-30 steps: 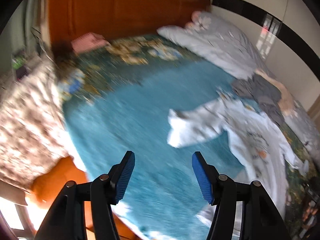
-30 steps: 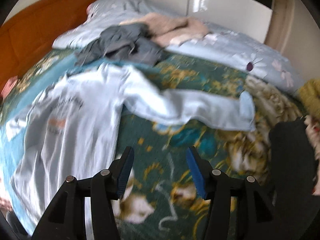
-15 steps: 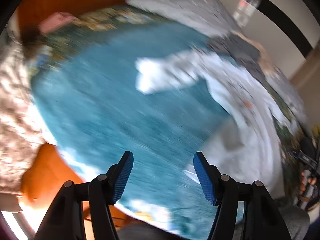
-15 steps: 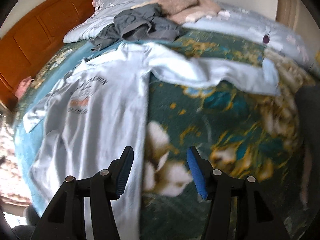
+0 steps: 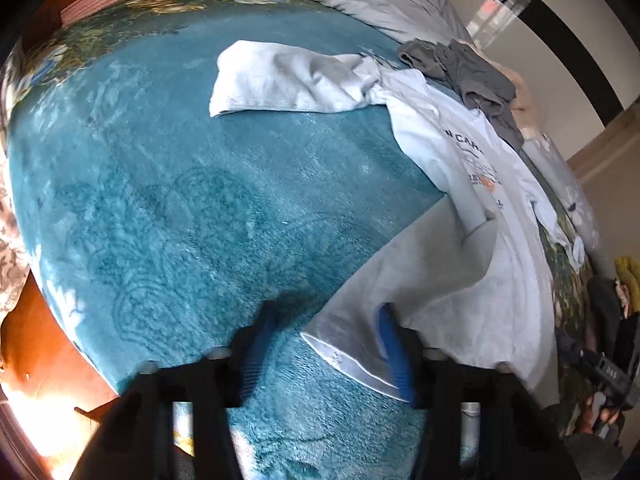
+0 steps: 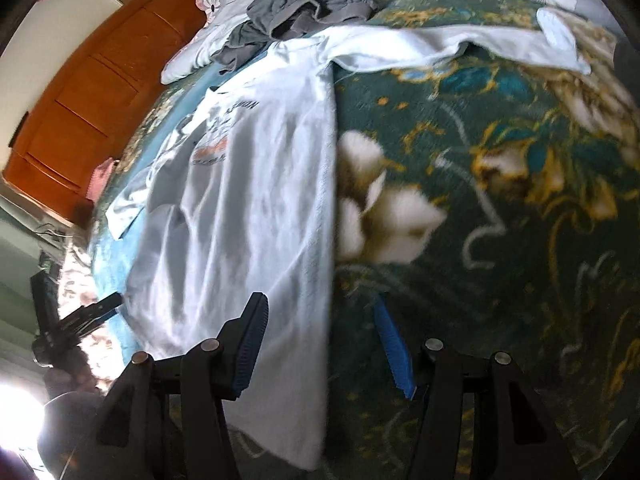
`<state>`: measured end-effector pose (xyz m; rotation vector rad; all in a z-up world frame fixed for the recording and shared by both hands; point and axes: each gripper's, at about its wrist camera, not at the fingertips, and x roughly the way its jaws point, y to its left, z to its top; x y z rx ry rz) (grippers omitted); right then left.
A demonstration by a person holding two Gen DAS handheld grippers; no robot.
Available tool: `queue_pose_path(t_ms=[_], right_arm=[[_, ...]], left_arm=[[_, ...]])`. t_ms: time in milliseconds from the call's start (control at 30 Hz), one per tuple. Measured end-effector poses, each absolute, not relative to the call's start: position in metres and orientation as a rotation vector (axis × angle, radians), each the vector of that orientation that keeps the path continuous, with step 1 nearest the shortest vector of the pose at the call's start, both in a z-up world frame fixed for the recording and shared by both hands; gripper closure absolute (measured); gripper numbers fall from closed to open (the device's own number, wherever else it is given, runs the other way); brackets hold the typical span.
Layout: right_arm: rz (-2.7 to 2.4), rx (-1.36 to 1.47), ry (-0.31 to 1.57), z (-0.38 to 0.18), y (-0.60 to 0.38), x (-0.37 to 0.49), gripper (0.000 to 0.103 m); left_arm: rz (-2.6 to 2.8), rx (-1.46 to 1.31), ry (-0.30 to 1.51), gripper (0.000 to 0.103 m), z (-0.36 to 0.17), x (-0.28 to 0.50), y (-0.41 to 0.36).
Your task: Fold clothes
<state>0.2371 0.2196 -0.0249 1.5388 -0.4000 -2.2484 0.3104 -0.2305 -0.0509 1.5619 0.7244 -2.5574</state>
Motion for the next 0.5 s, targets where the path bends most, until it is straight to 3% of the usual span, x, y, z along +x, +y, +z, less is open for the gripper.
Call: queue_pose_path(t_ms=[33, 67, 167, 300, 500], right_arm=[[-2.243, 1.536, -0.399, -0.025, 0.218, 0.239, 0.046], [-2.238, 1.533, -0.395, -0.025, 0.216, 0.242, 0.046], [-2.239, 1.543, -0.387, -0.025, 0.214, 0.246, 0.048], [-2.247, 1.564, -0.383, -0.026, 0.214, 0.251, 0.066], [-2.154, 1.587, -0.459, -0.028, 0.217, 0.257, 0.067]], left_arm=[[-2.551, 1.561, 0.761, 0.094, -0.053, 0.311, -0.231], [-2.544, 1.555, 0.795, 0.097, -0.054, 0.313, -0.232], [-2.517, 1.514, 0.818, 0.099, -0.053, 0.326, -0.230], [-2.495, 1.497, 0.787, 0.099, -0.048, 0.352, -0.225], [-2.471, 1.504, 0.817, 0.099, -0.051, 0.380, -0.227]])
